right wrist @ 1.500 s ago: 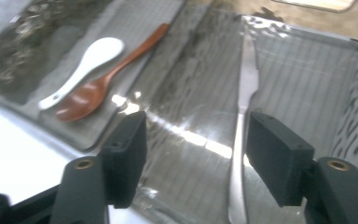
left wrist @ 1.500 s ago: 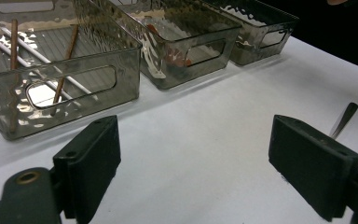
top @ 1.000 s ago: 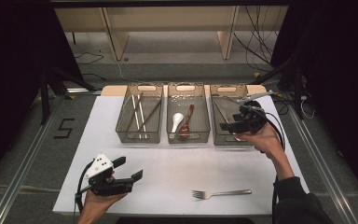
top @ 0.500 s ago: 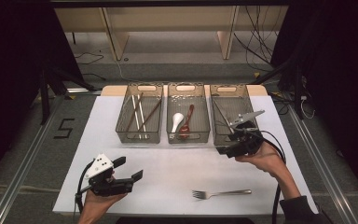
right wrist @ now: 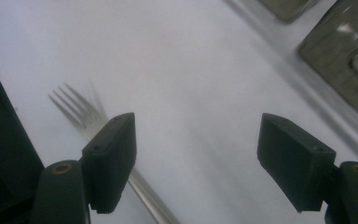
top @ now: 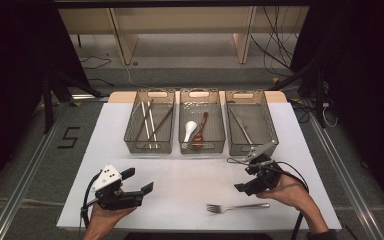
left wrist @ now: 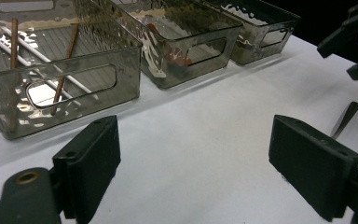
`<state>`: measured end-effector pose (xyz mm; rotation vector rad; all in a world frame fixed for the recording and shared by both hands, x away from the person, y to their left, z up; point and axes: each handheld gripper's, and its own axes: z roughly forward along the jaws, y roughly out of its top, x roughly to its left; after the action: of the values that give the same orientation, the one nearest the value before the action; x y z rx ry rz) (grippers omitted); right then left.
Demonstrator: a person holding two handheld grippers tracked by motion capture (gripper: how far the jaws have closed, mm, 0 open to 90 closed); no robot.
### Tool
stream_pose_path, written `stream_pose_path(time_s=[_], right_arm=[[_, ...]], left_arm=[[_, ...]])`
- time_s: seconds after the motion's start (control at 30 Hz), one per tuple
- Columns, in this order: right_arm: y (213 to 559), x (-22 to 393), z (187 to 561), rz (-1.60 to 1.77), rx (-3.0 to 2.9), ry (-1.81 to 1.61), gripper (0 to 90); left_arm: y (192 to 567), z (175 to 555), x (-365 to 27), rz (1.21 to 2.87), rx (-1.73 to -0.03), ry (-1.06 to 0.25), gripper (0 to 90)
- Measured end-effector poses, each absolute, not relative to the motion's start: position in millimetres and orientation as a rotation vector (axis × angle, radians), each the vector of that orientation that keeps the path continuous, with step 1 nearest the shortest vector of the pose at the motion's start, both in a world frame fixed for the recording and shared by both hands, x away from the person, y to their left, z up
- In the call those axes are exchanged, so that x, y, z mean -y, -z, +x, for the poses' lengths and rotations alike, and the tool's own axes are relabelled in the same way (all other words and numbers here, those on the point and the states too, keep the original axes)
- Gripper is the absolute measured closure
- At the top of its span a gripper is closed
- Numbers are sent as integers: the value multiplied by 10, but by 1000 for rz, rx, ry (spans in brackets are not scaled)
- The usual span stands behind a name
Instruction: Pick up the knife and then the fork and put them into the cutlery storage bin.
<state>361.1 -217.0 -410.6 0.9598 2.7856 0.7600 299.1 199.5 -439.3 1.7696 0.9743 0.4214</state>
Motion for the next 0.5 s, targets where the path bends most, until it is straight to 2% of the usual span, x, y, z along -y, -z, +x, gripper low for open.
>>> stream_pose_path(time_s=[0.5], right_arm=[[4361,2001,3410,840,-2927,-562,346]], left_arm=[[4392,2988,-1995,1774,-969,-424,161]])
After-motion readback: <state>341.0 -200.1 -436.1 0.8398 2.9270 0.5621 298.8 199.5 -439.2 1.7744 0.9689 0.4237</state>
